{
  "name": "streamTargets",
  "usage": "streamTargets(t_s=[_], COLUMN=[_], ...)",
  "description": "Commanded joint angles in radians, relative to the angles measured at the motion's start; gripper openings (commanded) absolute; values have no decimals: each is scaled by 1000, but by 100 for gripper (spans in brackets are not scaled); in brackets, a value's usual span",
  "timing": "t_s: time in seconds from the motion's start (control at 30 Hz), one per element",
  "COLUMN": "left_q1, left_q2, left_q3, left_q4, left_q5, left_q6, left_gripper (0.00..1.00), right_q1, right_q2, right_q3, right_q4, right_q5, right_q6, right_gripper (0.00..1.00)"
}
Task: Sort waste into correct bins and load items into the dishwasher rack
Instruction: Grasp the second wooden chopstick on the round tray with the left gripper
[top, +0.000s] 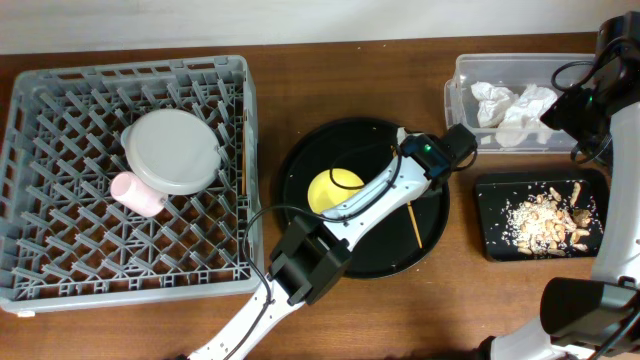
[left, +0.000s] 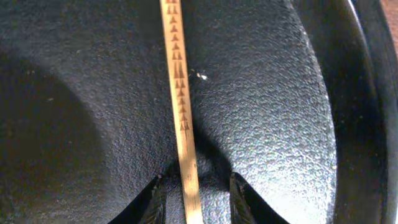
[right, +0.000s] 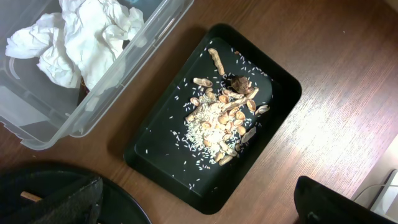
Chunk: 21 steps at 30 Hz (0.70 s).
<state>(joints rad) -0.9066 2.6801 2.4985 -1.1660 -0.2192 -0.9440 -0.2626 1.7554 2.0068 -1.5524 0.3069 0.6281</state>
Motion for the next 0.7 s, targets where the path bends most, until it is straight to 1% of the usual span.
streamTargets(t_s=[0.0,0.07,0.1,0.17,0.3,0.4,0.53,0.57,0.67], left_q1=[6,6,6,7,13,16,18,23,57], left_q2=[54,54,54,54,52,52,51,51,52], left_q3=[4,4,4,4,24,76,261,332,558], left_q4=[-19,-20,-20,-25,-60,-117,-240,-276,-359], left_q5=[-12,-4,-3,-3,-3,-6,-11,-14,-15], left_q6=[-62,-62,-62,-61,-61,-58,-45,-18,190], left_gripper=[32,27,21,13,1,1,1,1,1], right_q1=[-6,-6,-6,-6,-6,-6,-6,-6,-6], right_q2=[7,7,7,7,7,7,7,7,7], right_q3=[6,6,6,6,6,6,6,6,6], right_q4=[-3,-3,-3,-3,-3,-3,-3,-3,-3], right_q5=[19,19,19,19,19,19,19,19,19], right_q6=[5,5,5,5,5,5,5,5,5], right_gripper=[99,99,99,99,99,99,99,99,99])
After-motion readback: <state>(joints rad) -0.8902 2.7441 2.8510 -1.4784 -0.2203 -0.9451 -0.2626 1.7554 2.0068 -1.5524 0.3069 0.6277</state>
